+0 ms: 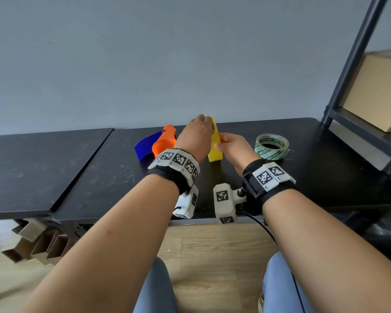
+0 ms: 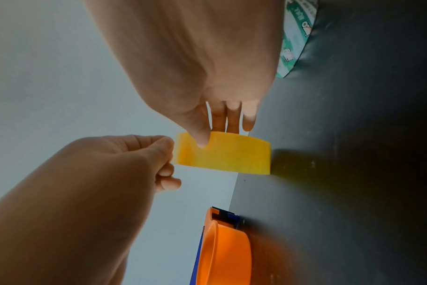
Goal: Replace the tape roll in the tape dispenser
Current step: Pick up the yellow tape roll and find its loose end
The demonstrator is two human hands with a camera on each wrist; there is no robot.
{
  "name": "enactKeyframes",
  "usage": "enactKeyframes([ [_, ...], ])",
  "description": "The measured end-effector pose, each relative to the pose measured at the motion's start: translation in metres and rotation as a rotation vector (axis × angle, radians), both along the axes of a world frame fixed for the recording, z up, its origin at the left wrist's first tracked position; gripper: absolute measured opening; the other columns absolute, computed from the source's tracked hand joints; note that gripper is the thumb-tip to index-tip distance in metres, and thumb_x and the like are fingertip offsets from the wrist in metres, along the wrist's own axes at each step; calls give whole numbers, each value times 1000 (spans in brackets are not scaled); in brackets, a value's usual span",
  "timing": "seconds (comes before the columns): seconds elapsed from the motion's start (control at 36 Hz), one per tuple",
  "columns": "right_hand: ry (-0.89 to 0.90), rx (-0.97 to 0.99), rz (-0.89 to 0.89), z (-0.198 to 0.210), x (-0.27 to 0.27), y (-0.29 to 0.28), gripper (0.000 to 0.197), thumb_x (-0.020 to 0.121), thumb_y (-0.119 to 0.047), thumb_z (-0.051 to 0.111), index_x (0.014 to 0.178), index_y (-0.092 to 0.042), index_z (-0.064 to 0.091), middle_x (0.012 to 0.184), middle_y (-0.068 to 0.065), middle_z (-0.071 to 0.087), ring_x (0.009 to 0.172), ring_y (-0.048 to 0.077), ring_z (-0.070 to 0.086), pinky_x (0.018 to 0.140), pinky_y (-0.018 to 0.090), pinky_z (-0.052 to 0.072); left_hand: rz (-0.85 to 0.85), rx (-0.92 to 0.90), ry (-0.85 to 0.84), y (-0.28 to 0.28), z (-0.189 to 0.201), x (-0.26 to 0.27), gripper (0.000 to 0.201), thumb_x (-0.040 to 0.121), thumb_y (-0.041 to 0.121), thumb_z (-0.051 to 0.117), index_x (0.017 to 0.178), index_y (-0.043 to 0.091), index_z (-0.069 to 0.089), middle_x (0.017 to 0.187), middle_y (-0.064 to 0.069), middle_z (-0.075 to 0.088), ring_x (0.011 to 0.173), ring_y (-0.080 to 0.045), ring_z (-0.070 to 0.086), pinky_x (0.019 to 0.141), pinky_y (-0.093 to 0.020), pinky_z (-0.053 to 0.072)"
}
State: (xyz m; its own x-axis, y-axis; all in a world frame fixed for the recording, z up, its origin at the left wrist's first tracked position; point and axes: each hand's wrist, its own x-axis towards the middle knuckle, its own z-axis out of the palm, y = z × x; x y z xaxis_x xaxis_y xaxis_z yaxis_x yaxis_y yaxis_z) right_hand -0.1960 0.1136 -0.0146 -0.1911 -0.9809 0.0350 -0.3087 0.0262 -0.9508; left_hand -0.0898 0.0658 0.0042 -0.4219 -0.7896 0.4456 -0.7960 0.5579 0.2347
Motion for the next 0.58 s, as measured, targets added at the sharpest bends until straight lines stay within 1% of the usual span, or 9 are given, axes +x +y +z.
enactKeyframes([
  [0.08, -2, -5, 12, 2, 0, -1, 33, 95, -3, 48, 125, -4, 62, 126, 18, 64, 121, 31, 57, 104, 41, 42, 2, -13, 60, -2, 2, 2, 22, 97, 0, 39, 108, 3, 58, 114, -12, 56, 105, -26, 56, 81, -27, 39],
  [0.14, -31, 7, 14, 4, 0, -1, 34, 95, -5, 48, 127, -6, 61, 127, 15, 64, 121, 28, 57, 102, 36, 42, 19, -24, 120, -4, 3, 3, 21, 96, 3, 39, 105, 4, 58, 111, -11, 57, 101, -24, 55, 76, -24, 36],
  [0.17, -52, 17, 11, 5, 0, -2, 35, 95, -7, 49, 129, -6, 59, 128, 13, 63, 122, 27, 57, 102, 36, 42, 23, -25, 143, -4, 4, 4, 21, 97, 5, 39, 104, 4, 59, 110, -11, 57, 99, -23, 54, 75, -23, 34],
  [0.22, -92, 32, 1, 5, 0, -4, 37, 95, -11, 52, 132, -7, 57, 131, 12, 62, 123, 27, 56, 106, 39, 42, 22, -21, 175, -5, 6, 4, 22, 97, 8, 39, 105, 3, 59, 111, -11, 57, 101, -22, 52, 77, -21, 31],
  [0.31, -102, 41, -10, 6, -1, -4, 36, 96, -12, 51, 131, -5, 57, 131, 14, 61, 123, 27, 56, 106, 39, 40, 30, 26, 227, -6, 10, 5, 23, 98, 12, 40, 108, 4, 60, 115, -11, 57, 109, -24, 51, 80, -21, 31],
  [0.39, -101, 32, -28, 4, -2, -5, 33, 96, -12, 49, 126, -3, 59, 128, 17, 63, 120, 31, 58, 109, 45, 41, 41, 103, 252, -7, 11, 6, 24, 97, 14, 43, 112, 6, 59, 119, -9, 57, 109, -23, 55, 78, -21, 31],
  [0.44, -101, 32, -38, 3, -3, -6, 35, 96, -13, 48, 128, -3, 58, 129, 16, 63, 120, 31, 58, 109, 48, 41, 34, 119, 250, -6, 11, 7, 29, 94, 11, 47, 120, 9, 57, 122, -6, 58, 111, -20, 56, 80, -20, 34],
  [0.5, -102, 29, -40, 2, -3, -6, 36, 96, -13, 48, 130, -4, 57, 129, 15, 62, 121, 30, 58, 110, 48, 40, 32, 117, 250, -6, 11, 6, 37, 92, 11, 50, 129, 11, 54, 123, -5, 59, 110, -19, 57, 82, -19, 37],
  [0.58, -98, 30, -31, 0, -3, -6, 38, 96, -15, 48, 132, -5, 55, 132, 14, 61, 123, 29, 56, 110, 48, 39, 47, 117, 266, -6, 11, 5, 38, 93, 15, 54, 131, 12, 55, 122, -5, 60, 109, -20, 59, 86, -22, 40],
])
